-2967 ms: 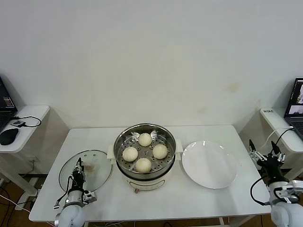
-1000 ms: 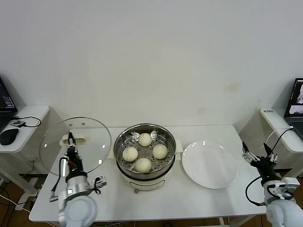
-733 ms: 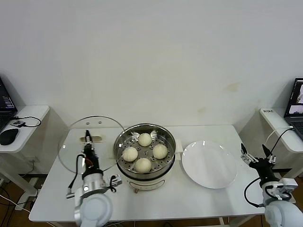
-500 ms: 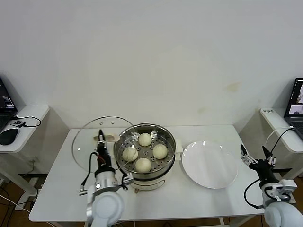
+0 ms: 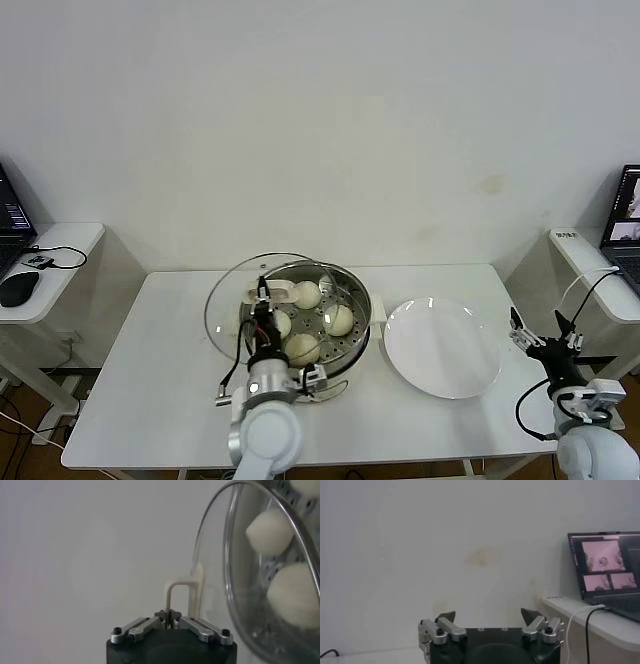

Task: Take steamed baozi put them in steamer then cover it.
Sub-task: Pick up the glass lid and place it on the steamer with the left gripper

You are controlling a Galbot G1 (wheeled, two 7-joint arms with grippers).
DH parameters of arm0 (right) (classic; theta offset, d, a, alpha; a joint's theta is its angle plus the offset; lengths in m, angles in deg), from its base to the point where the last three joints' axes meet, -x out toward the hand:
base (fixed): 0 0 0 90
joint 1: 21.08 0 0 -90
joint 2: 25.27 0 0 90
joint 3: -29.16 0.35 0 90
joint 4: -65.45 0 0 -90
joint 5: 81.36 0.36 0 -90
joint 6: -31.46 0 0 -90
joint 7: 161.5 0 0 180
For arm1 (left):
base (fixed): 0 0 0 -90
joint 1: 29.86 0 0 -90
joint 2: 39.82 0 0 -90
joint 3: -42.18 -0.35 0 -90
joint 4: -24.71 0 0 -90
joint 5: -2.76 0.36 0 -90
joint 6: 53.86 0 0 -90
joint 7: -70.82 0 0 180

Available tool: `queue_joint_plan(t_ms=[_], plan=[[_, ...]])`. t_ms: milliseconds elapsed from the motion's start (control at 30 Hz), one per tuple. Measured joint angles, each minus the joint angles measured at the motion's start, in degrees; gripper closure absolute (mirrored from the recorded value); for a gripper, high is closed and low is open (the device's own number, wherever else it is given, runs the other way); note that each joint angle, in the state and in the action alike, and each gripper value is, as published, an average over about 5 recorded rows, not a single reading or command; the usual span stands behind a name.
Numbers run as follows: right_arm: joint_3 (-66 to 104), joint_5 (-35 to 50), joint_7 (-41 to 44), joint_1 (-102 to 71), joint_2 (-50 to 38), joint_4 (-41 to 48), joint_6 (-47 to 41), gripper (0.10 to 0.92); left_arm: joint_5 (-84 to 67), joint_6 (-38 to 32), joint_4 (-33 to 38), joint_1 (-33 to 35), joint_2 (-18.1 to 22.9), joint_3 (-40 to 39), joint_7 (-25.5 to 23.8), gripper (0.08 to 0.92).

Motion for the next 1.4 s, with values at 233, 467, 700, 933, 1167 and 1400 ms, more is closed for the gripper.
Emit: queue_joint_plan(t_ms=[233,467,700,933,1167,1400], plan=[[-0.4,-0.2,0.1,1.0,0.1,1.3,0.0,0.203,0.2,0.3,-2.2,-1.9,1.7,-3.0,-1.1,0.878],[-0.8,-0.4,0.2,1.8,0.1,2.4,0.1,0.203,0.7,0.4,-4.2,-3.0,2.4,-3.9,-1.4,0.878],[-0.8,-0.6,0.3,1.8,0.1,2.9,0.3,0.203,0.9,0.4,-5.6,-3.2,2.7,-5.1,-1.6,0.878],[-0.7,-0.7,0.4,1.7,0.1,2.9,0.5,0.203,0.8,0.4,-7.2,-4.3,2.8,-4.7,-1.6,0.878],[-0.5,-0.7,0.4,1.5,0.1,2.9,0.6,0.203,0.8,0.2,-8.6,-4.9,2.9,-4.0,-1.3,0.878],[-0.4,-0.7,0.5,1.4,0.1,3.1,0.8,0.203,0.8,0.0,-9.5,-5.0,2.9,-3.9,-1.2,0.878]])
